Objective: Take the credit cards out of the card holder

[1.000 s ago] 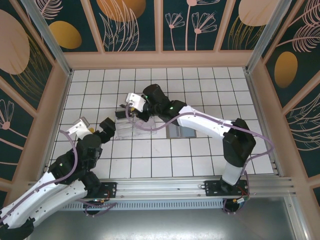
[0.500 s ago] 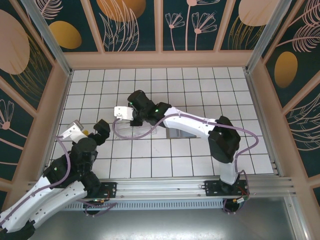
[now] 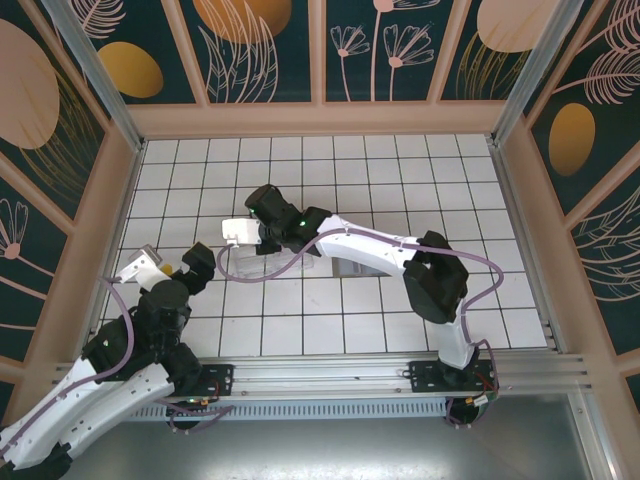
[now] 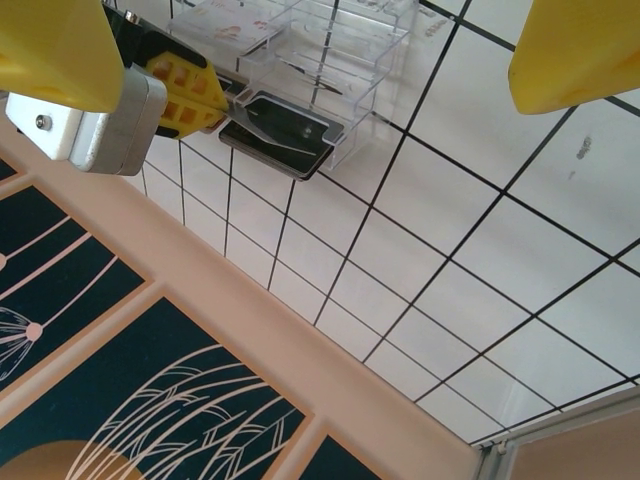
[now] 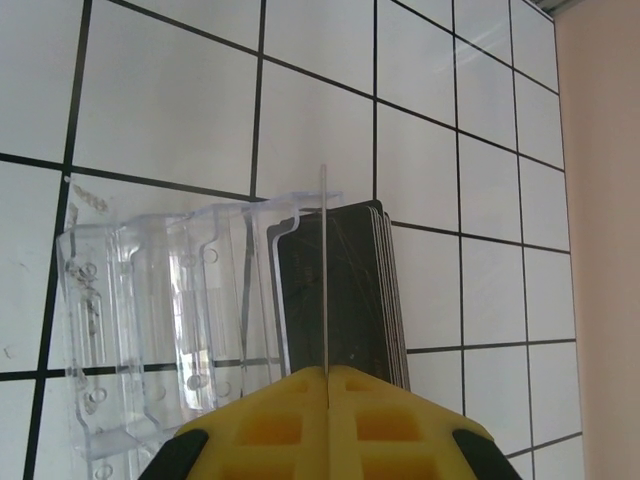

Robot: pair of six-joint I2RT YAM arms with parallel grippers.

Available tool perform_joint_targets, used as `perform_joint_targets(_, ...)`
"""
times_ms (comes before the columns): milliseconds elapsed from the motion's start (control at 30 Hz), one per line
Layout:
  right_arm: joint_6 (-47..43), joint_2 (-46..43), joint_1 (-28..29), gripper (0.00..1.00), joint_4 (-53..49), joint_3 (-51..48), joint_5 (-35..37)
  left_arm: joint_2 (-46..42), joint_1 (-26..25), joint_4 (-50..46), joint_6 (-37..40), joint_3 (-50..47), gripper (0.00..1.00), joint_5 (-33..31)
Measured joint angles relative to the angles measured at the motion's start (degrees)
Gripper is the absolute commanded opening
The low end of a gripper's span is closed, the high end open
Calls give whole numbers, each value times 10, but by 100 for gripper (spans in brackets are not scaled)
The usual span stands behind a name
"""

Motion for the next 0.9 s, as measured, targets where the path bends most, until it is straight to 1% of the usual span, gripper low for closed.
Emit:
perform_joint_targets(333, -6, 9, -6, 0, 1, 0, 17, 0, 0, 0, 0, -1, 99, -2)
perform_joint_targets(667, -6, 28, -6, 0, 5, 0, 18, 0, 0, 0, 0, -2, 99, -2)
perform_joint_targets(700, -5, 29, -6, 1, 7, 0, 18, 0, 0, 0, 0, -3, 99, -2)
perform_joint_targets(767, -5, 29, -7, 7, 8, 0, 18, 0, 0, 0, 0, -5, 99, -2)
perform_joint_targets(833, -5, 30, -7, 15, 11, 0, 18, 0, 0, 0, 0, -6, 99, -2)
perform_joint_targets(900, -2, 32, -7, 17, 12, 0, 19, 0, 0, 0, 0, -6, 99, -2)
